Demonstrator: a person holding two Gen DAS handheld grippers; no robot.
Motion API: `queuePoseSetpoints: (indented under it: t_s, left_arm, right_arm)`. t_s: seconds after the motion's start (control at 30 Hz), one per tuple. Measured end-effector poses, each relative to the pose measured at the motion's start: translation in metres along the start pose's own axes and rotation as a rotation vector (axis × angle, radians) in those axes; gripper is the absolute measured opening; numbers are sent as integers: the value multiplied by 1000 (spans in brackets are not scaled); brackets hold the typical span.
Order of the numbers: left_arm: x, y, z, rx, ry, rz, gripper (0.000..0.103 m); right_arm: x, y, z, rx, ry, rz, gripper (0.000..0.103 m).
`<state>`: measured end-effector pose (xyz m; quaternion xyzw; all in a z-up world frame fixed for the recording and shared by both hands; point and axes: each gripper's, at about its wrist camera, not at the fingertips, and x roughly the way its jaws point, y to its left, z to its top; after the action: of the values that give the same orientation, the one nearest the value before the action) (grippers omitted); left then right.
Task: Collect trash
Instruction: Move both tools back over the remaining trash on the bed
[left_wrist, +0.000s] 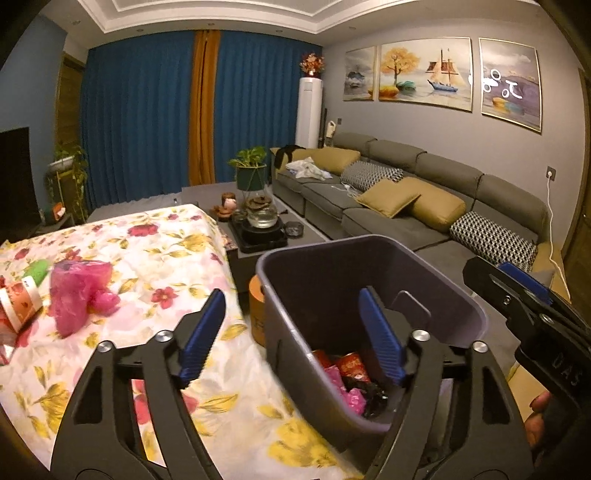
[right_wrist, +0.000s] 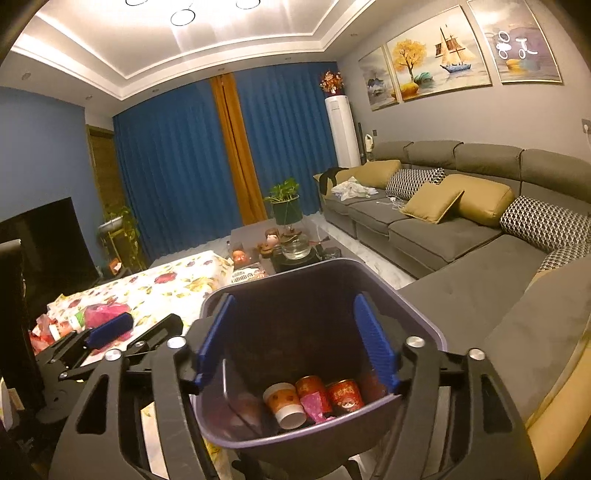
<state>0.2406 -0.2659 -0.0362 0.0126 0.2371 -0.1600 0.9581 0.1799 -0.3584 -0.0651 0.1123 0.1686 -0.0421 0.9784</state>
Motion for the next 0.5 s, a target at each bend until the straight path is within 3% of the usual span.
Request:
queuePoseSetpoints:
  t_s: [0.23, 0.5]
  left_arm:
    - [-33, 21, -4, -4, -33, 49, 81]
    - [-70, 60, -12, -5, -67, 168, 81]
  right_arm:
    - [-18, 17, -3, -3, -16, 15, 75]
    - [-33, 54, -7, -36, -16, 57, 79]
